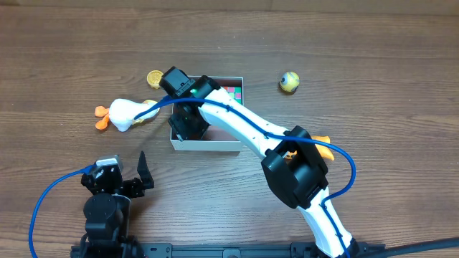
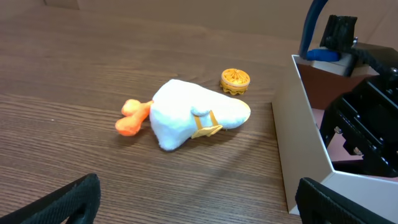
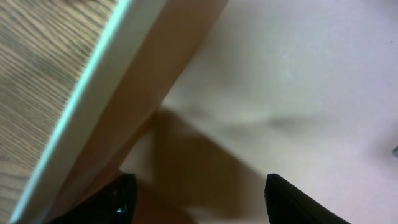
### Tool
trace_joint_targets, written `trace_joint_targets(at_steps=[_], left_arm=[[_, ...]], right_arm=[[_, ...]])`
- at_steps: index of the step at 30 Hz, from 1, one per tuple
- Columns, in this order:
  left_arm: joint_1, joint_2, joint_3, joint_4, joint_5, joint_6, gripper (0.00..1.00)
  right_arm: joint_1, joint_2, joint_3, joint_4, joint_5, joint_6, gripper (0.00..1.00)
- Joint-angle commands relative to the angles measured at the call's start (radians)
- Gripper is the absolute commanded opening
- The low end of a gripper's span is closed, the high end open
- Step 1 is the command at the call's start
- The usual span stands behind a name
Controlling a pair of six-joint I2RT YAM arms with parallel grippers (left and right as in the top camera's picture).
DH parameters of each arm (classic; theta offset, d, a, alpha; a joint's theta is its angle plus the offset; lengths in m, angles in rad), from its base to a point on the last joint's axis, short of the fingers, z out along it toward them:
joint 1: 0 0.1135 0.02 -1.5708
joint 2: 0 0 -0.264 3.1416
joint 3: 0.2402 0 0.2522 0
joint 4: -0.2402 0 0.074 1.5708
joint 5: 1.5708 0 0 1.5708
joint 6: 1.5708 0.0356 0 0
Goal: Pack container
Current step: 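Lower the cube into the box and open the right gripper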
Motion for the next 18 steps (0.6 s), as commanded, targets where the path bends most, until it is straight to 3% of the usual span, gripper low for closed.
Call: trace_joint_targets(at_steps=[1,11,18], left_arm=[[0.011,-0.01,-0.004,0.002,0.008,0.02,1.0],[0.011,-0.01,-0.004,0.002,0.008,0.02,1.0],[0.011,-0.01,-0.004,0.002,0.008,0.02,1.0]], right_arm=[[-0.032,-0.005,0.029,0.006,0.005,-0.002,0.69],[-0.087,-0.005,0.037,0.02,0.049,-0.061,0.73],[-0.087,-0.005,0.169,-0.027,0.078,-0.083,0.77]])
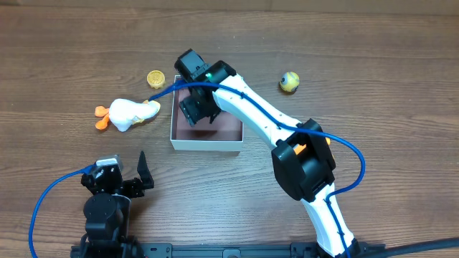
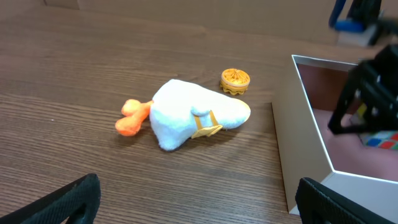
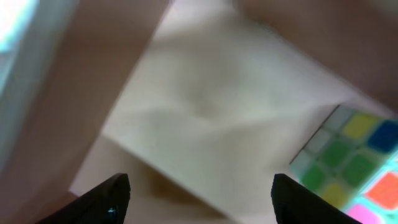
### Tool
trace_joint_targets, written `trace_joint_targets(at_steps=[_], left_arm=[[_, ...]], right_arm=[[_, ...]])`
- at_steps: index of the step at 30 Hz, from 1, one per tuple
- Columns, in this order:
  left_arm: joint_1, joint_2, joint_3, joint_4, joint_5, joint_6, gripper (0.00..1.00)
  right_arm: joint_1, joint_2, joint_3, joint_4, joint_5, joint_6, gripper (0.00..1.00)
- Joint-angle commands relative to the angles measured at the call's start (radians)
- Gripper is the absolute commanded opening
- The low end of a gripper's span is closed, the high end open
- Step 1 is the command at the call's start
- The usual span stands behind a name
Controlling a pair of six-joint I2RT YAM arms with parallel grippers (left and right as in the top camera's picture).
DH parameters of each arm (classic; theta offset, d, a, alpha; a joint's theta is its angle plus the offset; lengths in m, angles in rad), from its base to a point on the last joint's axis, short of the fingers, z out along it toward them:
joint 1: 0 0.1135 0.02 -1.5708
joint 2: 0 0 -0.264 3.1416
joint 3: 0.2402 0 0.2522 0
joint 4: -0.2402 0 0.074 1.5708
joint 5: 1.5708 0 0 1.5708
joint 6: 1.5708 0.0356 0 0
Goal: Pack container
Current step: 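Lower the cube into the box and open the right gripper, then move the right gripper to the yellow ball and grasp it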
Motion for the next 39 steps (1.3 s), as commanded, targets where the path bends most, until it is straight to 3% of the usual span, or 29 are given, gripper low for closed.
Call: trace_joint_targets(at_steps=[1,10,19,24,39], left_arm=[[0.011,-0.01,-0.004,0.002,0.008,0.02,1.0],[0.011,-0.01,-0.004,0.002,0.008,0.02,1.0],[0.011,-0.01,-0.004,0.002,0.008,0.02,1.0],[0.011,-0.01,-0.004,0.002,0.008,0.02,1.0],[0.011,-0.01,-0.004,0.002,0.008,0.02,1.0]], right_arm=[[0.0,-0.005,0.137,-0.031,0.054,-0.018,0.77],[-0.087,-0.005,0.466,-0.201,0.26,0.016,0.86],[-0.396,-0.005,0.488,-0.204,0.146,0.092,0.85],[-0.507,-0.004,0.417,-0.161,0.146,0.091,0.82],[-0.57,-0.004,0.044,0.006,0.113,0.091,0.8]])
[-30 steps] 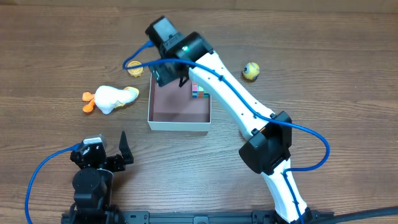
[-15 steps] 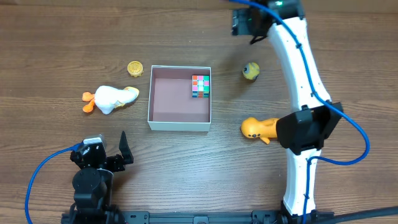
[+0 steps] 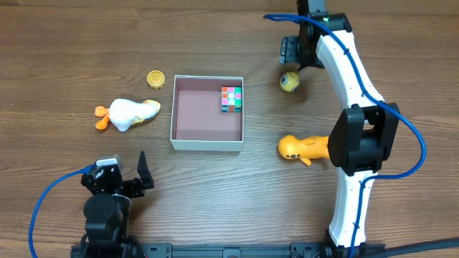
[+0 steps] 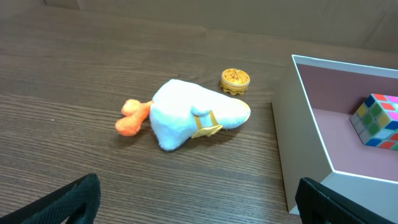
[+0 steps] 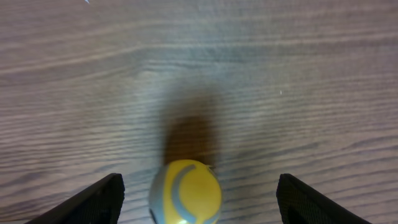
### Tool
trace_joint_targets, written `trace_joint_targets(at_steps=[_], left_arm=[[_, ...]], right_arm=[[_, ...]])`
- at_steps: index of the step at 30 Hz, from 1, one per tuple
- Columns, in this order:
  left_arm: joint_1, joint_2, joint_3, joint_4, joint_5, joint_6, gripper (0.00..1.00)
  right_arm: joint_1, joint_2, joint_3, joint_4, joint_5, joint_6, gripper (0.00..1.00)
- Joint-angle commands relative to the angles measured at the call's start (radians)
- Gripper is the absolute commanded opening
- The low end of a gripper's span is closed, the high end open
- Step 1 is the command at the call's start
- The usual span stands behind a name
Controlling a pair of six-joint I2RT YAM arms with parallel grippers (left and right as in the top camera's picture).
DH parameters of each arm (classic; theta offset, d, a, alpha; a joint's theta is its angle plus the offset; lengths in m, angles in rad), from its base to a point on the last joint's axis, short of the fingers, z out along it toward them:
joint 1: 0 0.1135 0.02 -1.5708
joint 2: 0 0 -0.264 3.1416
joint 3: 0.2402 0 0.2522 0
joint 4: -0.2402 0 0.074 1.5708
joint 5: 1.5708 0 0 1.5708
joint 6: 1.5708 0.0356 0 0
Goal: Pack container
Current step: 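Move the right gripper to the yellow ball and grasp it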
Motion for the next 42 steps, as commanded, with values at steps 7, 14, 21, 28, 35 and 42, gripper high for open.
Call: trace_joint_targets(at_steps=[7,14,21,28,35,42], left_arm=[[0.011,-0.01,-0.004,0.002,0.008,0.02,1.0],[0.011,-0.01,-0.004,0.002,0.008,0.02,1.0],[0.011,-0.01,-0.004,0.002,0.008,0.02,1.0],[0.011,-0.01,-0.004,0.002,0.008,0.02,1.0],[0.011,-0.01,-0.004,0.002,0.008,0.02,1.0],[0.011,-0.01,-0.004,0.002,0.008,0.02,1.0]], right_arm=[[-0.005,-0.005,-0.111,0.06,-0.054,0.003,0.8],[-0.005,0.0,-0.113,0.054,-0.062,0.003,0.76],[-0.005,0.009,-0.116,0.035,-0.07,0.003,0.76],[-0.005,0.012,-0.195,0.055,-0.082,0.003,0.76],[-0.005,0.012,-0.2,0.062,-0.095,0.003,0.69],[-0.005,0.012,-0.2,0.063,-0.099,0.003,0.56]])
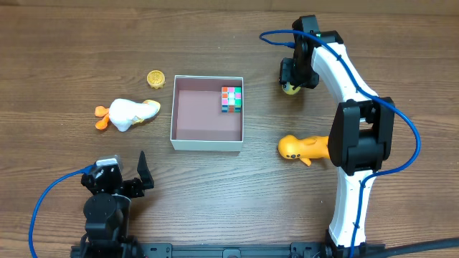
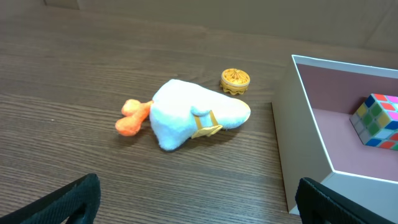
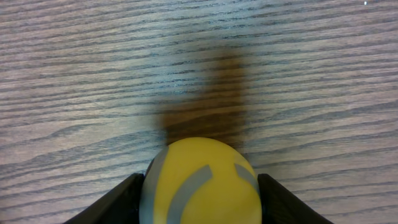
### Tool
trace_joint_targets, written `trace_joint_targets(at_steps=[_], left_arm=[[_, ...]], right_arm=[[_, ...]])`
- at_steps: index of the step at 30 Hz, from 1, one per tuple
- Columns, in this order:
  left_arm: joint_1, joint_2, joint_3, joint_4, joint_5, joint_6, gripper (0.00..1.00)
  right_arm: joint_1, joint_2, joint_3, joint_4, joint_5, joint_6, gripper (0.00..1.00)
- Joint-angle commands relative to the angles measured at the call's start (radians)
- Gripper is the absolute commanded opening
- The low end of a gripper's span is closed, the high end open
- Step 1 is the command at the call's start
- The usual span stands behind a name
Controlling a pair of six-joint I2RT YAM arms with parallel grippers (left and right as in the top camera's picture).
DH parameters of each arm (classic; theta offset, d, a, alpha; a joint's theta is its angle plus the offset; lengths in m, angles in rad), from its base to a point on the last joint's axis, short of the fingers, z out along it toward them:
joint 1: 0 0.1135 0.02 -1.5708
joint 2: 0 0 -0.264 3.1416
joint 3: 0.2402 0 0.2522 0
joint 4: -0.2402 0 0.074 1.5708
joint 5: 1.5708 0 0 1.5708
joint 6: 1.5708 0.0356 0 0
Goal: Pack container
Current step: 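Move the right gripper to the yellow ball and grasp it, then carry the yellow ball with the right gripper into the box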
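A white box [image 1: 206,146] with a pink floor sits mid-table and holds a colour cube [image 1: 231,99] in its far right corner; the left wrist view shows the box wall [image 2: 298,155] and the cube [image 2: 376,119]. My right gripper [image 1: 292,77] is down to the right of the box, its fingers pressed against both sides of a yellow ball with grey stripes [image 3: 200,180]. From overhead only the ball's edge [image 1: 290,89] shows. My left gripper [image 1: 119,179] rests open near the front edge, holding nothing.
A white plush duck with orange feet [image 1: 128,114] lies left of the box, with a small gold disc [image 1: 155,78] behind it. An orange toy duck [image 1: 300,148] lies right of the box, beside the right arm's lower links.
My right gripper was open, raised behind the yellow ball. Now it is lower, with its fingers on both sides of the ball. The left arm has not moved.
My right gripper was open low inside the box, hiding most of the cube. Then it was higher over the box with the cube lying on the floor. Then it stood open over the yellow ball, and now it grips the ball.
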Motion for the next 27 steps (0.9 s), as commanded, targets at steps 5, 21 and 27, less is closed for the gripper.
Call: trace_joint_targets(at_steps=[5,21,27], left_arm=[[0.011,-0.01,-0.004,0.002,0.008,0.02,1.0],[0.011,-0.01,-0.004,0.002,0.008,0.02,1.0],[0.011,-0.01,-0.004,0.002,0.008,0.02,1.0]], right_arm=[[-0.001,0.006,-0.004,0.005,-0.006,0.0,0.43],[-0.001,0.006,0.287,-0.152,-0.005,-0.008,0.41],[0.023,0.006,0.494,-0.294,-0.005,-0.029,0.4]])
